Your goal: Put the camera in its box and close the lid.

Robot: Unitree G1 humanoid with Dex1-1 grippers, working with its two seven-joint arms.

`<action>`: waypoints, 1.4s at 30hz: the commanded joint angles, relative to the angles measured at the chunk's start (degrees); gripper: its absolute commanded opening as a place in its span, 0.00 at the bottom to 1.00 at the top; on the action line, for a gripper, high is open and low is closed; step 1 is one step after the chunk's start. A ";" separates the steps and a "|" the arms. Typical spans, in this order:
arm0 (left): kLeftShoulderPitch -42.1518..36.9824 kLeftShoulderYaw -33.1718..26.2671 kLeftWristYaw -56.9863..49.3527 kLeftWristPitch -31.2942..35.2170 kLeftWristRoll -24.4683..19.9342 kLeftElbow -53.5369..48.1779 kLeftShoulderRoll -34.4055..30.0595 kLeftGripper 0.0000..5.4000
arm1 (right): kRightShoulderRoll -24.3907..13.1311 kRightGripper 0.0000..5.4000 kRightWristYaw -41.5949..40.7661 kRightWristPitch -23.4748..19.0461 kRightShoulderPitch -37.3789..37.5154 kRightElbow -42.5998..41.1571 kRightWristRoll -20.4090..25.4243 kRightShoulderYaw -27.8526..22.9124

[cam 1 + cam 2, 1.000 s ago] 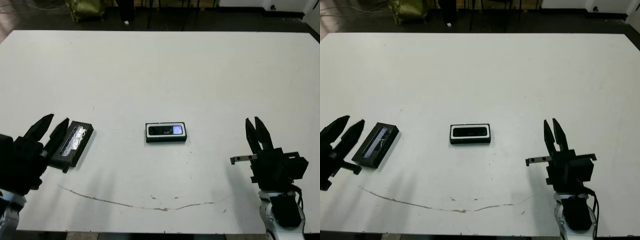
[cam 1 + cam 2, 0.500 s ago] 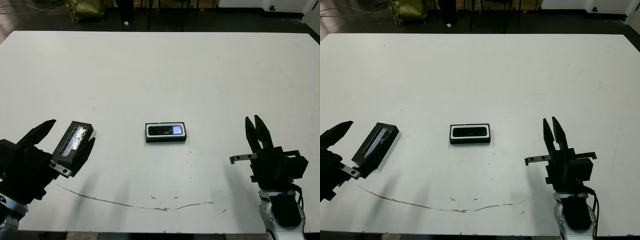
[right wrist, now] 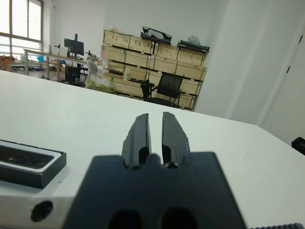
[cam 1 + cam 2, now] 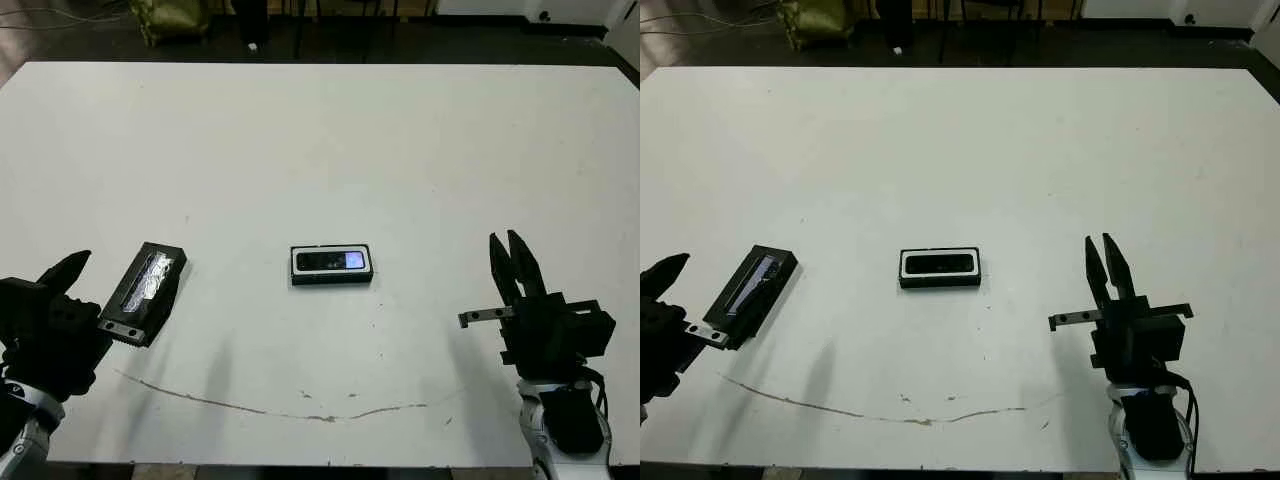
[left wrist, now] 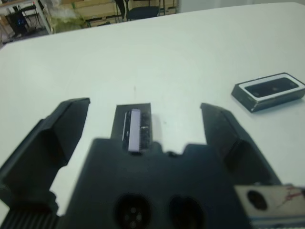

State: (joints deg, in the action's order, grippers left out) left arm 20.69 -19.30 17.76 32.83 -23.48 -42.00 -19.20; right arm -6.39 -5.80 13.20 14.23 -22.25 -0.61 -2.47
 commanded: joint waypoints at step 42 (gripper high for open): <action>-2.84 1.86 1.54 9.34 -1.73 10.45 -7.53 1.00 | -0.62 0.00 -0.59 -1.10 1.22 0.39 0.54 -0.09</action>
State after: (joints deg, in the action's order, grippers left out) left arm 16.94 -17.94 18.66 42.24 -25.41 -32.80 -26.33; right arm -6.66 -5.88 12.40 14.87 -22.62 -0.54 -2.35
